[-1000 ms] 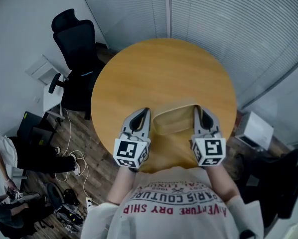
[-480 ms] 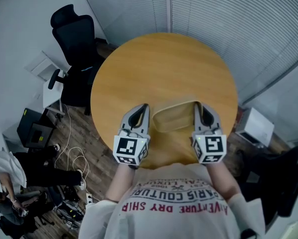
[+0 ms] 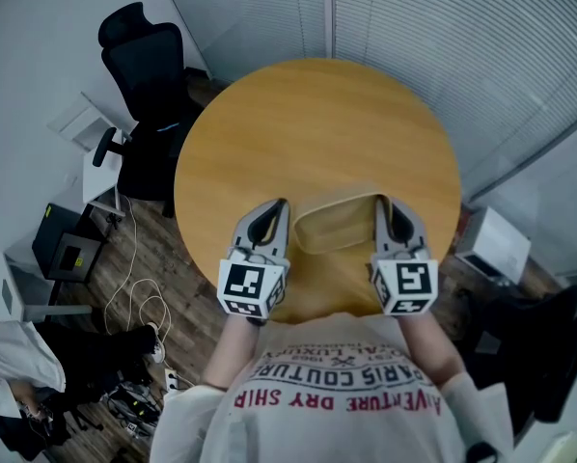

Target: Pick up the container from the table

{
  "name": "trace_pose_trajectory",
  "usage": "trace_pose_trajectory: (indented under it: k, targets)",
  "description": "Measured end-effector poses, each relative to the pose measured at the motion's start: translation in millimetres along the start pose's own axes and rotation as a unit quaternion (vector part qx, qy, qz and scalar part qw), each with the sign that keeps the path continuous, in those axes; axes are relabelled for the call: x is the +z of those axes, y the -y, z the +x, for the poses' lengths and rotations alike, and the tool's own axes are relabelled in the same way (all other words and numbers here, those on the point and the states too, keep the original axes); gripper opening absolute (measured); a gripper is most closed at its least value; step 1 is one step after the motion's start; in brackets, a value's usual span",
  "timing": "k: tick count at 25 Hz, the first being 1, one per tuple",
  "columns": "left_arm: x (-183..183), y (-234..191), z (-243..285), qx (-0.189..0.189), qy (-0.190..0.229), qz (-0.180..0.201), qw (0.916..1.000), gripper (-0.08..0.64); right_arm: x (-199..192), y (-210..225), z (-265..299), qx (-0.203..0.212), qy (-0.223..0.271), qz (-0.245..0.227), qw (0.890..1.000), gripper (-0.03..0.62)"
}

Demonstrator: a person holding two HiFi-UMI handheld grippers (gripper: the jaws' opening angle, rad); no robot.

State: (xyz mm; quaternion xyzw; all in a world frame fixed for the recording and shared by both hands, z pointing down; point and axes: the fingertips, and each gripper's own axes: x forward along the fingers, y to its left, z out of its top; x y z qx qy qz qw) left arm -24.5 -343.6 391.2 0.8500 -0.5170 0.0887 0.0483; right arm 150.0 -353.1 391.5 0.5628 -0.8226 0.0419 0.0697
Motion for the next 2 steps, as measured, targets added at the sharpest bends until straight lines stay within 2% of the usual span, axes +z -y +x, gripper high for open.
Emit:
trace_pose_trajectory:
  k: [2]
  targets:
    - [-0.8, 1.1, 1.0, 0.000, -0.001, 0.001, 1.0000, 0.000, 0.1, 0.9, 0.0, 0.002, 0.001, -0.002, 1.000, 0.003]
